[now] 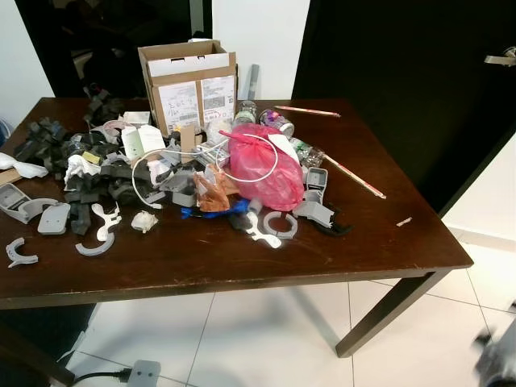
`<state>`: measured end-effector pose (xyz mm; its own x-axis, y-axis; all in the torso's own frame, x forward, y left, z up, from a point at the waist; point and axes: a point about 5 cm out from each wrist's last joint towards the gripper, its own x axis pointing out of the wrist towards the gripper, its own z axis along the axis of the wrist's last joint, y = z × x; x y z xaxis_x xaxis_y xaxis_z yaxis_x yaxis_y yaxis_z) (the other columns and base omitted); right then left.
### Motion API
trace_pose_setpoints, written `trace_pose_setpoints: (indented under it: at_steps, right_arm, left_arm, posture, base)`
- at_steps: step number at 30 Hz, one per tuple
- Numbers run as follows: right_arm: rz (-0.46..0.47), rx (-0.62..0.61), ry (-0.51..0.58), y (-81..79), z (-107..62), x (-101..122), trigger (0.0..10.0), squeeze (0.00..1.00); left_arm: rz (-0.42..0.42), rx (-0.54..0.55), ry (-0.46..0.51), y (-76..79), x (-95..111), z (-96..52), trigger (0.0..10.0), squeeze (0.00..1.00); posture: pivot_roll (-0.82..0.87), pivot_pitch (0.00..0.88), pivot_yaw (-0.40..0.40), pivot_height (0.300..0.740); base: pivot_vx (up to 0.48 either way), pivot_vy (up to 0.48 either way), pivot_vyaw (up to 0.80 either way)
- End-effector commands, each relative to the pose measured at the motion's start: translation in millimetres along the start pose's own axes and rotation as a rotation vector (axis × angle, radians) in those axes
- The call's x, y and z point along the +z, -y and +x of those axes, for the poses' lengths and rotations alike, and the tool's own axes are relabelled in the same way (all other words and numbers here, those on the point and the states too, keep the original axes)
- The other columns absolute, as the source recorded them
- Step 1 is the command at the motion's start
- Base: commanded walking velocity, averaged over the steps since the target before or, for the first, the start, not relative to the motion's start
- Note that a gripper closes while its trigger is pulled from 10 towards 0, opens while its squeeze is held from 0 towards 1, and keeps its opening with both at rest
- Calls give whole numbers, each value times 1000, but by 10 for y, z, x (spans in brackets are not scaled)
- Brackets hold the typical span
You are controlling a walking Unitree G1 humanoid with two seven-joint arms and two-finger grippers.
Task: Picking trash to rubbish bin
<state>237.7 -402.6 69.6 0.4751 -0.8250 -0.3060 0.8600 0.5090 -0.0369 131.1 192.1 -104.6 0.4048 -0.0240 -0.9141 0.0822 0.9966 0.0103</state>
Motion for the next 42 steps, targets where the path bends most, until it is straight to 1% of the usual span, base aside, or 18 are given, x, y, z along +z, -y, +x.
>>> trace_pose_setpoints:
  at_steps: [1, 4, 5, 6, 7, 11, 14, 19, 20, 23, 25, 26, 28, 29, 31, 37, 38, 42]
  right_arm:
    - [93, 55, 40, -105, 0, 104, 10000, 0]
    - [315, 369, 218, -539, -60, 608, 10000, 0]
    - [315, 369, 218, -539, -60, 608, 10000, 0]
    - [386, 607, 290, -801, -169, 803, 10000, 333]
    - [391, 720, 320, -920, -236, 872, 10000, 1000]
    - [367, 1098, 403, -1248, -507, 1028, 10000, 1000]
    - [236, 1418, 433, -1490, -806, 1023, 10000, 1000]
    - [58, 1658, 418, -1665, -1073, 902, 10000, 1000]
    - [-32, 1746, 391, -1737, -1181, 811, 10000, 35]
    - [-122, 1852, 356, -1800, -1290, 707, 10000, 35]
    - [-251, 1965, 286, -1862, -1429, 538, 10000, 0]
    - [-251, 1965, 286, -1862, -1429, 538, 10000, 0]
    - [-380, 2085, 190, -1905, -1597, 342, 10000, 0]
    - [-380, 2085, 190, -1905, -1597, 342, 10000, 0]
    - [-479, 2162, 123, -1950, -1764, 168, 10000, 0]
    - [-579, 2183, 103, -2046, -1939, -4, 10000, 0]
    - [-596, 2139, 138, -2155, -2014, -44, 10000, 0]
    - [-587, 2078, 164, -2278, -2091, -59, 10000, 0]
  left_arm:
    - [15, -11, -61, 12, -163, -17, 10000, 0]
    - [16, -10, -57, 2, -153, -18, 10000, 0]
    - [16, -10, -57, 2, -153, -18, 10000, 0]
    - [15, -9, -55, -3, -152, -18, 10000, 0]
    - [15, -8, -55, -4, -152, -19, 10000, 0]
    - [11, -9, -56, -3, -158, -19, 10000, 0]
    - [14, -11, -59, -2, -167, -21, 10000, 0]
    - [19, -13, -60, -6, -165, -21, 10000, 0]
    - [20, -13, -57, -11, -154, -20, 10000, 0]
    - [20, -14, -54, -15, -141, -19, 10000, 0]
    - [19, -15, -48, -18, -118, -16, 10000, 0]
    - [19, -15, -48, -18, -118, -16, 10000, 0]
    - [17, -16, -44, -20, -103, -15, 10000, 0]
    - [17, -16, -44, -20, -103, -15, 10000, 0]
    - [18, -18, -46, -19, -108, -15, 10000, 0]
    - [16, -20, -48, -14, -114, -15, 10000, 0]
    - [15, -21, -47, -7, -115, -15, 10000, 0]
    - [14, -23, -47, 4, -115, -13, 10000, 0]
  posture:
    - [53, 84, -34, 740]
    - [57, 85, -34, 740]
    - [57, 85, -34, 740]
    - [67, 81, -35, 740]
    - [67, 81, -35, 740]
    - [72, 80, -35, 740]
    - [68, 85, -31, 740]
    - [67, 85, -31, 740]
    - [72, 83, -32, 740]
    - [72, 83, -32, 740]
    - [75, 85, -31, 740]
    - [75, 85, -31, 740]
    - [70, 86, -28, 740]
    - [70, 86, -28, 740]
    - [69, 88, -28, 740]
    - [68, 90, -30, 740]
    - [67, 93, -32, 740]
    - [66, 92, -32, 740]
  base:
    - [0, 0, 0]
    - [0, 0, 0]
    - [0, 0, 0]
    - [0, 0, 0]
    - [0, 0, 0]
    - [0, 0, 0]
    - [0, 0, 0]
    - [0, 0, 0]
    - [0, 0, 0]
    - [0, 0, 0]
    - [0, 0, 0]
    - [0, 0, 0]
    - [0, 0, 0]
    - [0, 0, 0]
    - [0, 0, 0]
    - [0, 0, 0]
    - [0, 0, 0]
    - [0, 0, 0]
